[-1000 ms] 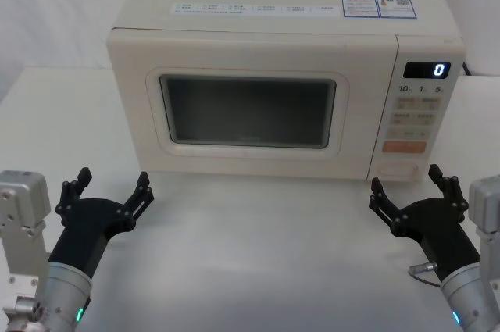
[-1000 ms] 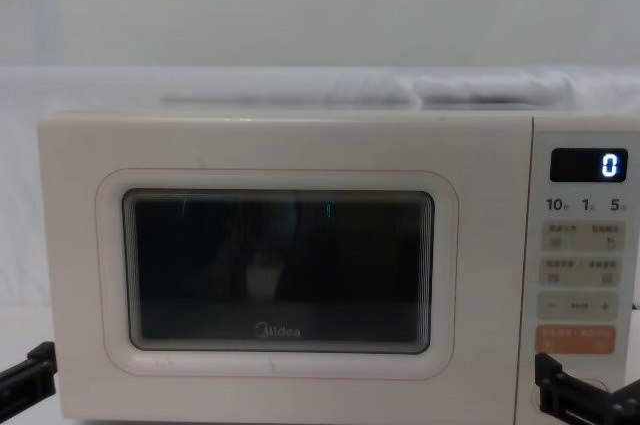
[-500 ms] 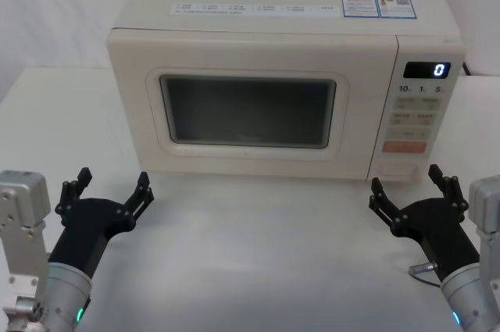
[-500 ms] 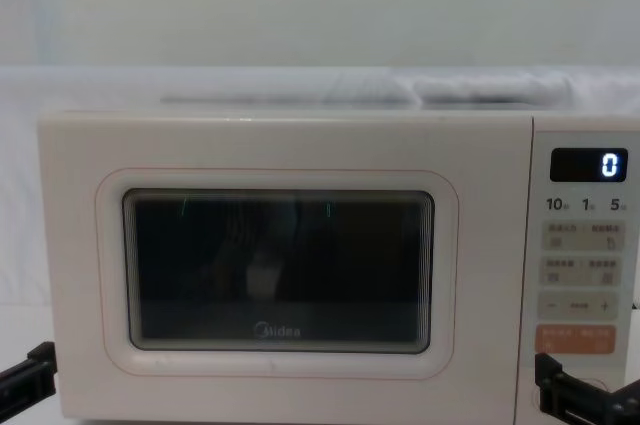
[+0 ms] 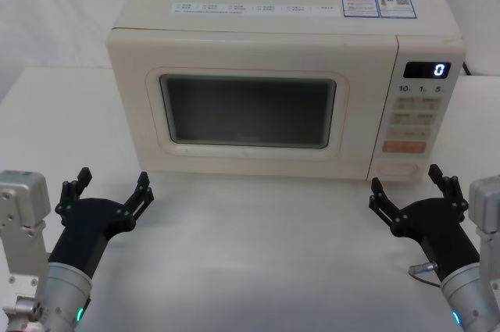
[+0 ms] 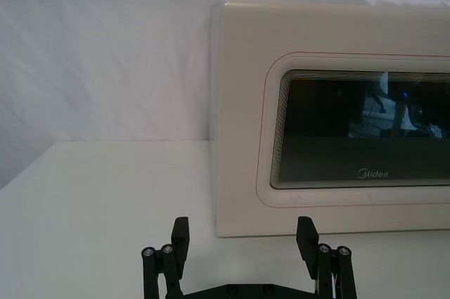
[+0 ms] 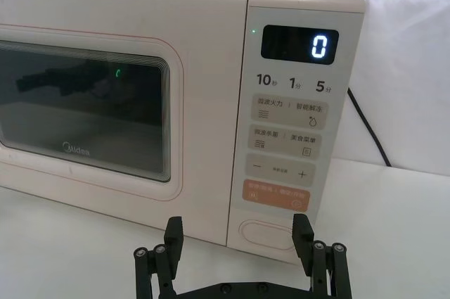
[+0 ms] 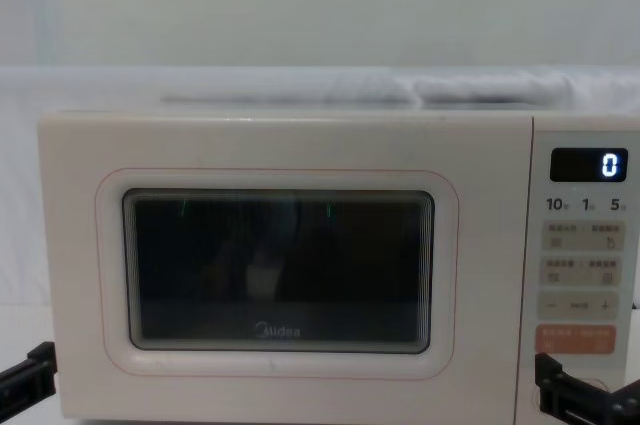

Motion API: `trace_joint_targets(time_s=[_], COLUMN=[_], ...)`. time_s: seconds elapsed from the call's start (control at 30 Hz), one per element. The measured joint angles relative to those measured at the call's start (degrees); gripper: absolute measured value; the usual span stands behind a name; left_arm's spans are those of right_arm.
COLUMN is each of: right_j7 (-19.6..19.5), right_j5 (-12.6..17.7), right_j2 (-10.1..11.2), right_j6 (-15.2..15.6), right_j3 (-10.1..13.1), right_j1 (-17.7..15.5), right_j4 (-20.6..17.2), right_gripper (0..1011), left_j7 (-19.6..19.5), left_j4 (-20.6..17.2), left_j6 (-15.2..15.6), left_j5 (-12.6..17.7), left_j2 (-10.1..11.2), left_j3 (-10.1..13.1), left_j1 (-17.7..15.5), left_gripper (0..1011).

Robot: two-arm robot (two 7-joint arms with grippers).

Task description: Press the button to open the microwave door with one hand; close the microwave door with the other hand.

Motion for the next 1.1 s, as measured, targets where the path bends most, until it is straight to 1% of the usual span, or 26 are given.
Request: trace_joint_targets(time_s=[0.07,0.13,0.17,0.2,0.23,0.33,0.37,0.4,0.47,0.5,0.53,0.57,0.73,0.77,0.83,0.9,1.0,1.03,1.1], right_j7=[0.0,0.0,0.0,0.0,0.0,0.0,0.0,0.0,0.0,0.0,0.0,0.0,0.0,0.0,0.0,0.0,0.0,0.0,0.0], right_j5=[0.0,0.0,0.0,0.0,0.0,0.0,0.0,0.0,0.0,0.0,0.0,0.0,0.0,0.0,0.0,0.0,0.0,0.0,0.0], right_j2=[0.0,0.0,0.0,0.0,0.0,0.0,0.0,0.0,0.0,0.0,0.0,0.0,0.0,0.0,0.0,0.0,0.0,0.0,0.0], right_j6=[0.0,0.0,0.0,0.0,0.0,0.0,0.0,0.0,0.0,0.0,0.0,0.0,0.0,0.0,0.0,0.0,0.0,0.0,0.0], right_j3=[0.0,0.0,0.0,0.0,0.0,0.0,0.0,0.0,0.0,0.0,0.0,0.0,0.0,0.0,0.0,0.0,0.0,0.0,0.0], right_j1=[0.0,0.0,0.0,0.0,0.0,0.0,0.0,0.0,0.0,0.0,0.0,0.0,0.0,0.0,0.0,0.0,0.0,0.0,0.0], right_j4=[0.0,0.0,0.0,0.0,0.0,0.0,0.0,0.0,0.0,0.0,0.0,0.0,0.0,0.0,0.0,0.0,0.0,0.0,0.0], right_gripper=[1002,959,959,925,925,837,793,793,723,707,660,648,459,444,359,315,217,160,119], left_j7=[0.0,0.0,0.0,0.0,0.0,0.0,0.0,0.0,0.0,0.0,0.0,0.0,0.0,0.0,0.0,0.0,0.0,0.0,0.0], left_j4=[0.0,0.0,0.0,0.0,0.0,0.0,0.0,0.0,0.0,0.0,0.0,0.0,0.0,0.0,0.0,0.0,0.0,0.0,0.0], left_j6=[0.0,0.0,0.0,0.0,0.0,0.0,0.0,0.0,0.0,0.0,0.0,0.0,0.0,0.0,0.0,0.0,0.0,0.0,0.0], left_j5=[0.0,0.0,0.0,0.0,0.0,0.0,0.0,0.0,0.0,0.0,0.0,0.0,0.0,0.0,0.0,0.0,0.0,0.0,0.0], left_j2=[0.0,0.0,0.0,0.0,0.0,0.0,0.0,0.0,0.0,0.0,0.0,0.0,0.0,0.0,0.0,0.0,0.0,0.0,0.0], left_j3=[0.0,0.0,0.0,0.0,0.0,0.0,0.0,0.0,0.0,0.0,0.0,0.0,0.0,0.0,0.0,0.0,0.0,0.0,0.0], left_j1=[0.0,0.0,0.0,0.0,0.0,0.0,0.0,0.0,0.0,0.0,0.0,0.0,0.0,0.0,0.0,0.0,0.0,0.0,0.0], left_gripper=[1001,1001,1001,1001,1001,1001,1001,1001,1001,1001,1001,1001,1001,1001,1001,1001,1001,1001,1001])
